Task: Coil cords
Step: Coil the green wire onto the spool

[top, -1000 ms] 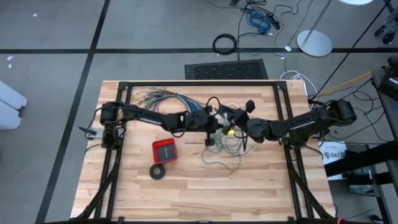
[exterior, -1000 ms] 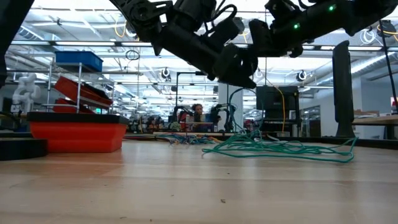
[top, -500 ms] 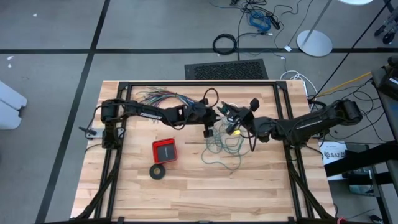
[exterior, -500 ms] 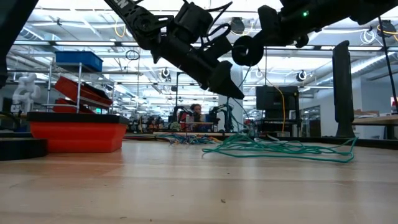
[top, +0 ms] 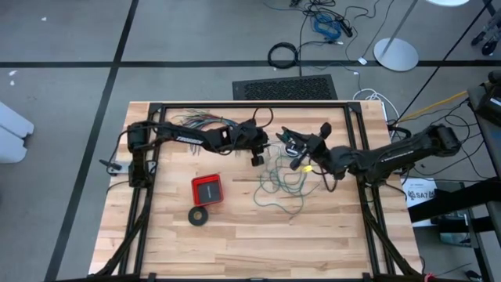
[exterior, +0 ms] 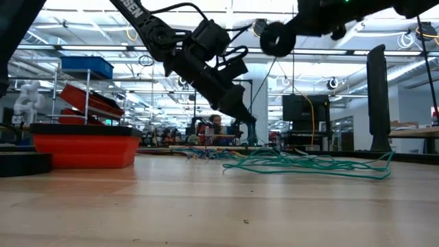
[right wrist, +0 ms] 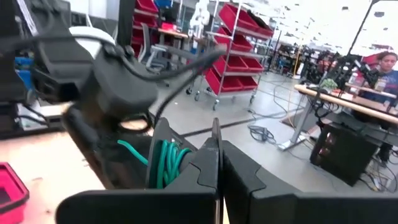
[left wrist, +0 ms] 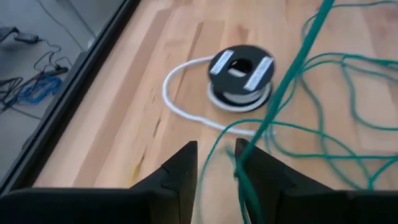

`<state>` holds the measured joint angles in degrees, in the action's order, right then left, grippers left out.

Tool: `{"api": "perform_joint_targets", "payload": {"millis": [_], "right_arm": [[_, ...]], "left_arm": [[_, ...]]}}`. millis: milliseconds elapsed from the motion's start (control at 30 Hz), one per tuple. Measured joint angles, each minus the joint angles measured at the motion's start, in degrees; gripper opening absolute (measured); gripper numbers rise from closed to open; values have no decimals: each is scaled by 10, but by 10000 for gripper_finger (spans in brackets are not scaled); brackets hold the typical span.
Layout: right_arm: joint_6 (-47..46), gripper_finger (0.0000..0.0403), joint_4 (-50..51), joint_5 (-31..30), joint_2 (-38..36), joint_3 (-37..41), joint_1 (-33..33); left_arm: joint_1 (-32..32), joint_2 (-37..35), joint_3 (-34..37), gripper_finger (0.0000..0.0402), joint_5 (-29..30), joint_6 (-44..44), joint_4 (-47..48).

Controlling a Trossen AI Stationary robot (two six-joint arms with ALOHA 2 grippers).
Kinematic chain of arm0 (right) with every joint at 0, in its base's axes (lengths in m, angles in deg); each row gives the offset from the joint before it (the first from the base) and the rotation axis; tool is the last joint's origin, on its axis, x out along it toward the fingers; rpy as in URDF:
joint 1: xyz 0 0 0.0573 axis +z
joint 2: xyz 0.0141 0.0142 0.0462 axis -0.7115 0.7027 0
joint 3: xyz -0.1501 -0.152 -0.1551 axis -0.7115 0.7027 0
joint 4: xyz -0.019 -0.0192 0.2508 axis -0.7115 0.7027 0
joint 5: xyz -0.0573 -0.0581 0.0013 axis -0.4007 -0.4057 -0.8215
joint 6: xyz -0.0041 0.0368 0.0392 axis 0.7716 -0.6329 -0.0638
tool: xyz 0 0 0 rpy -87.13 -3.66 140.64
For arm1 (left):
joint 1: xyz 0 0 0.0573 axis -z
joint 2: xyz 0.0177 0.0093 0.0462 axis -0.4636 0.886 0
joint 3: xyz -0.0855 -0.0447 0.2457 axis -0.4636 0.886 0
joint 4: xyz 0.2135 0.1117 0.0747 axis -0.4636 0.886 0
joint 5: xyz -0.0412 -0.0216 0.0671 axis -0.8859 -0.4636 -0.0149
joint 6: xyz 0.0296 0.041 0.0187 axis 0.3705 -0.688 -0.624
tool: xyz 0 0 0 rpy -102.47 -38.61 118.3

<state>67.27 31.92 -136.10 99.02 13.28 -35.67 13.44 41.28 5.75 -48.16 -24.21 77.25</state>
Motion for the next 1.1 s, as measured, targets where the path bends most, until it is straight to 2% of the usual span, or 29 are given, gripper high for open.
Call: {"api": "perform_joint_targets", "payload": {"millis": [433,600,700,733,833,900,1100], "right_arm": [[68,0,24,-30,-114,0,64],[69,0,43,-33,-133,0,77],[69,0,50,-33,-138,0,82],[69,0,53,-33,-139,0,82],[65,0,68,-33,-142,0,82],[63,0,75,-33,-142,0,82],[44,0,101,-30,-143,0,82]], "left_arm": [[-45,-10,0,116,5,-42,89],[-65,-10,0,113,5,-43,122],[-75,-10,0,97,4,-44,140],[-77,-10,0,90,-10,-42,143],[-74,-18,0,76,-107,-28,138],[-58,-26,0,73,-151,-25,126],[17,-48,0,81,-152,-65,99]]}}
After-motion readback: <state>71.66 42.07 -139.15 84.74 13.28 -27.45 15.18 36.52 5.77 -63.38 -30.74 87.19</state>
